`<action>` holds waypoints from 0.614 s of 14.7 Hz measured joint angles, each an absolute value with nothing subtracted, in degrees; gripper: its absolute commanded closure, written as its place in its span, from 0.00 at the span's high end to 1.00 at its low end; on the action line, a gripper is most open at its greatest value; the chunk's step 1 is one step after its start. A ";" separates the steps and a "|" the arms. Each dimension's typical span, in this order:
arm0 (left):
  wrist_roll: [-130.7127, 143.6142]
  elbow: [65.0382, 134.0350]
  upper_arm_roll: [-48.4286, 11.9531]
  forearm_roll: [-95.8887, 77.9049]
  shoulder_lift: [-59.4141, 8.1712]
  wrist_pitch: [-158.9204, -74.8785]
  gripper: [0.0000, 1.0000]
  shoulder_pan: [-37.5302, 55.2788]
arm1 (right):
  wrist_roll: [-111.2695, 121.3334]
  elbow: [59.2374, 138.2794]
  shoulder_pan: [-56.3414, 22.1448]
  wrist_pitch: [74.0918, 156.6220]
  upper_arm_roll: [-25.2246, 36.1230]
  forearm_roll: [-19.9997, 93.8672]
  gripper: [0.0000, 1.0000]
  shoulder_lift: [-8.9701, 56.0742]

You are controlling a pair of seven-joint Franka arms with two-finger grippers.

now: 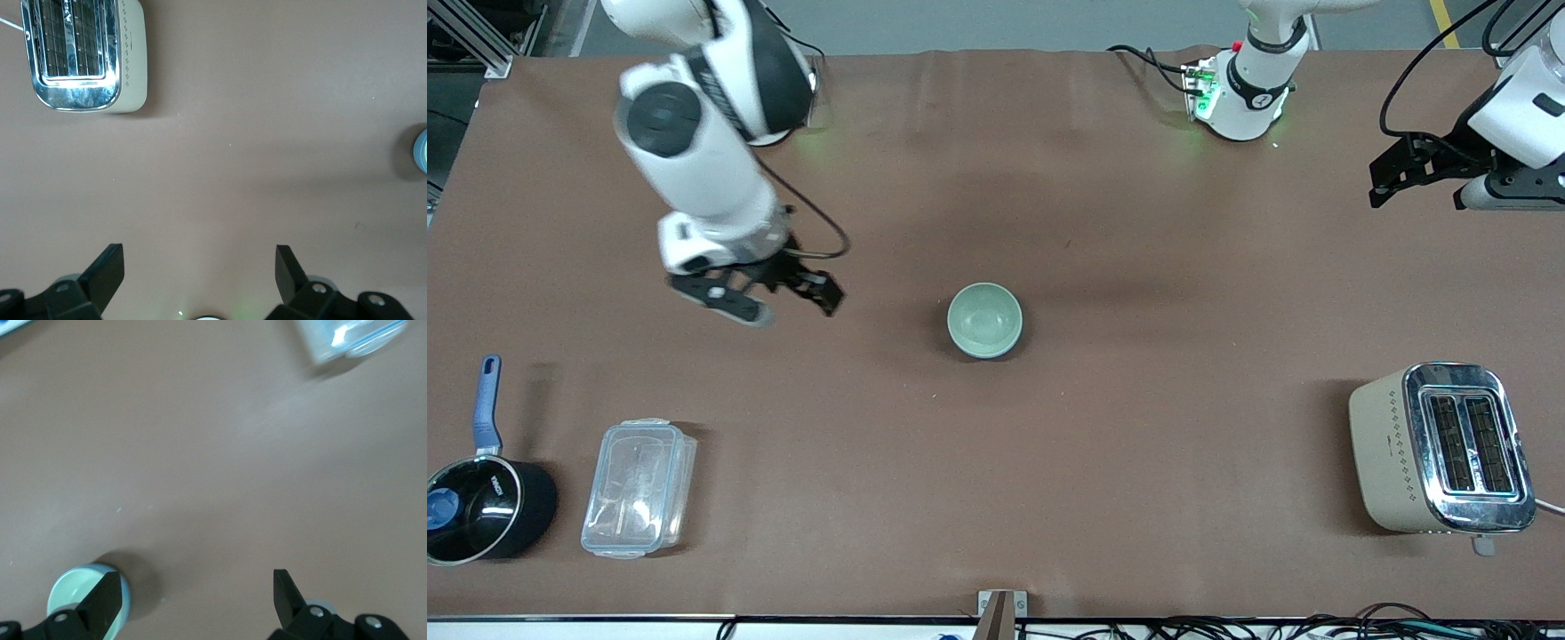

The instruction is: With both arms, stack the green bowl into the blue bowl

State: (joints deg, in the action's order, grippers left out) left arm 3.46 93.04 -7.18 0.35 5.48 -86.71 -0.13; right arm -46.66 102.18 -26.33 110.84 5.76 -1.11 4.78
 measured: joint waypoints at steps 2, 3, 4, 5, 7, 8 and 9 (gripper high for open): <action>3.46 92.99 -7.18 0.35 5.53 -86.32 1.00 -0.13 | -39.82 100.82 -19.68 106.45 5.68 -1.22 1.00 1.45; 3.46 92.97 -7.19 0.35 5.54 -86.29 1.00 -0.11 | -35.33 99.76 -16.39 104.03 5.65 -1.22 1.00 0.03; 3.46 92.95 -7.24 0.35 5.56 -86.28 1.00 -0.08 | -31.07 98.37 -13.48 101.22 5.63 -1.20 1.00 -1.12; 3.46 92.93 -7.31 0.35 5.57 -86.27 1.00 -0.06 | -26.90 96.55 -10.98 98.05 5.65 -1.15 1.00 -1.92; 3.46 92.87 -7.41 0.35 5.57 -86.26 1.00 0.00 | -18.17 92.09 -6.91 92.39 5.68 -1.13 1.00 -2.59; 3.46 92.69 -7.45 0.35 5.58 -86.26 1.00 0.07 | -13.77 89.92 -4.98 90.12 5.67 -1.13 1.00 -2.61; 3.46 92.43 -7.51 0.35 5.58 -86.26 1.00 0.15 | -10.10 88.25 -3.28 88.45 5.67 -1.12 1.00 -2.61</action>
State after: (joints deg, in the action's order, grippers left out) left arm 3.46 92.43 -7.51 0.35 5.58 -86.26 0.15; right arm -10.10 88.25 -3.28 88.45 5.67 -1.12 -2.61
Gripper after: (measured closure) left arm 0.000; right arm 0.000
